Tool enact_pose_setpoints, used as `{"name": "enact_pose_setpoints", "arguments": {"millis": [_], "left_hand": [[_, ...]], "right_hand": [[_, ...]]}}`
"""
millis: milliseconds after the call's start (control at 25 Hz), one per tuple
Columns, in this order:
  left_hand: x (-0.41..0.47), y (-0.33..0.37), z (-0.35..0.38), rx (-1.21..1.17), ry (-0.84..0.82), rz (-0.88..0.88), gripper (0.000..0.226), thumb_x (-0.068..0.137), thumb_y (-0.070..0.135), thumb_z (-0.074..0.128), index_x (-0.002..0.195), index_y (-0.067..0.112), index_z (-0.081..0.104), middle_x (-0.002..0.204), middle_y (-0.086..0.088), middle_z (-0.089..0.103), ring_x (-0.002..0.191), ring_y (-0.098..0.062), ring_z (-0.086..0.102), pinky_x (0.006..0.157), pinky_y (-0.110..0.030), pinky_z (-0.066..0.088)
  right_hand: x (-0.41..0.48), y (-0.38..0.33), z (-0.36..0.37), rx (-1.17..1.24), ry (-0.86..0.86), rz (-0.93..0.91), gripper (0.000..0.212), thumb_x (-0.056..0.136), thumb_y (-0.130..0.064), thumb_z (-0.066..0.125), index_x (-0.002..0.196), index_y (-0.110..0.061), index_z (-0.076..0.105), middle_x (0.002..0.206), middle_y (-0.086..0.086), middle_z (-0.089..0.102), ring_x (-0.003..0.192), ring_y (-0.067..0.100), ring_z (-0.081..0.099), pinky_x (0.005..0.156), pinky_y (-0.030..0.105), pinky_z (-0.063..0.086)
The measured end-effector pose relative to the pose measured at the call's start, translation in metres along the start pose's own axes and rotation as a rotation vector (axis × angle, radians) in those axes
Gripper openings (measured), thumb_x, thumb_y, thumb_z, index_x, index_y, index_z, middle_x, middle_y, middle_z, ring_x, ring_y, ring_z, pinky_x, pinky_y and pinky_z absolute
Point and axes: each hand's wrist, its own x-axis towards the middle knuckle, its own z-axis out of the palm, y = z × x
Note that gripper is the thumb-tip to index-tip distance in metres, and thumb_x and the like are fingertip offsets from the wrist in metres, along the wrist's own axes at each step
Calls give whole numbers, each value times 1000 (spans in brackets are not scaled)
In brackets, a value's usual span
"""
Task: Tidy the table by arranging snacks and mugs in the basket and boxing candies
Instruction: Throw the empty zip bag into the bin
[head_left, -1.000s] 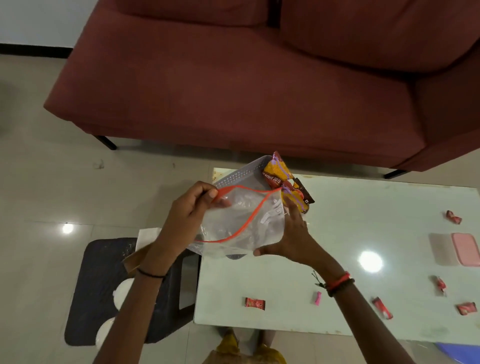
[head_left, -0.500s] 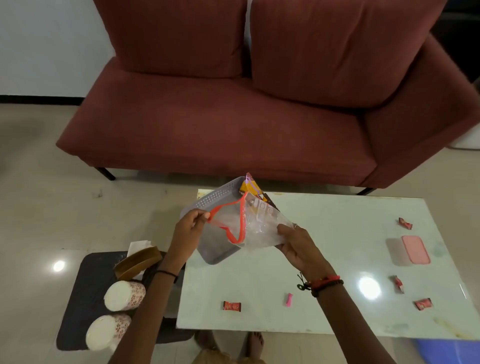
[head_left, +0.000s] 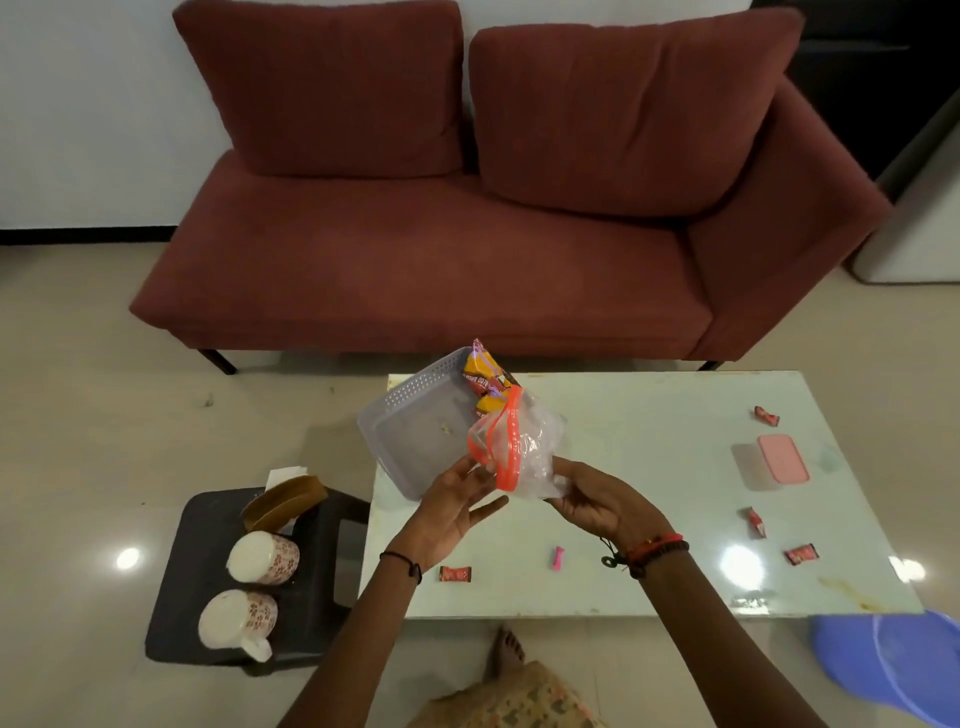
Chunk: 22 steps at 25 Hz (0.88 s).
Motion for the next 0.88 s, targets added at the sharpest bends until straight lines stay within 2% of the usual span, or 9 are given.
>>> {"name": "enact_pose_setpoints", "arguments": {"millis": [80, 160, 240, 360, 440, 520, 640, 760, 880], "left_hand": [[-9, -5, 3, 56, -19, -23, 27, 79, 27, 69, 105, 33, 69, 111, 5, 71, 109, -13, 64, 81, -27, 56], [-20, -11, 5, 63, -7, -77, 19, 83, 16, 66, 95, 28, 74, 99, 4, 74, 98, -14, 67, 80, -26, 57], [-33, -21, 5, 75, -42, -126, 14, 82, 13, 67, 86, 23, 76, 89, 0, 72, 87, -14, 65, 82, -27, 56], [-56, -40, 11, 187, -143, -133, 16, 76, 22, 71, 91, 18, 74, 83, 5, 70, 78, -8, 62, 75, -22, 55], [-67, -56, 22, 350, -126, -119, 19, 77, 29, 71, 94, 21, 72, 87, 11, 71, 81, -5, 61, 76, -20, 50], [-72, -68, 38, 525, -68, -95, 33, 67, 46, 74, 93, 26, 71, 91, 20, 71, 86, -3, 61, 77, -19, 46], [-73, -80, 62, 582, -105, -103, 39, 61, 57, 76, 92, 33, 70, 98, 20, 71, 98, 0, 63, 84, -23, 47], [-65, -83, 84, 519, -235, -147, 35, 71, 42, 75, 103, 30, 67, 110, 6, 70, 108, -15, 63, 90, -32, 53], [-48, -85, 114, 684, -218, -56, 37, 72, 31, 77, 105, 18, 65, 108, -5, 71, 101, -17, 65, 87, -32, 54]], "right_hand": [[-3, 10, -7, -85, 0, 18, 16, 95, 4, 45, 105, 8, 56, 80, 24, 73, 65, 28, 74, 58, 34, 62], [-7, 21, -15, -179, -10, 2, 16, 95, 5, 44, 97, 7, 59, 75, 20, 74, 63, 25, 74, 58, 31, 62], [-13, 34, -25, -276, -29, -16, 21, 96, 4, 40, 96, 7, 60, 78, 17, 74, 67, 25, 73, 66, 31, 62], [-28, 52, -49, -496, -50, -22, 29, 98, 1, 35, 122, 10, 49, 110, 20, 62, 94, 32, 62, 93, 41, 48], [-39, 64, -72, -687, 54, -92, 30, 96, -1, 42, 123, 10, 47, 109, 22, 59, 98, 35, 58, 95, 42, 46], [-54, 71, -91, -797, 142, -204, 36, 91, 3, 48, 126, 14, 45, 103, 30, 58, 93, 43, 54, 93, 46, 46], [-79, 78, -112, -711, 53, -308, 40, 89, -4, 59, 126, 8, 50, 106, 22, 60, 98, 35, 57, 92, 48, 48], [-98, 71, -135, -638, 3, -339, 41, 91, -12, 57, 129, 4, 52, 121, 23, 61, 111, 36, 59, 98, 48, 49], [-114, 45, -168, -524, -21, -312, 29, 96, -12, 47, 119, 0, 59, 122, 21, 62, 110, 33, 62, 92, 40, 55]]}}
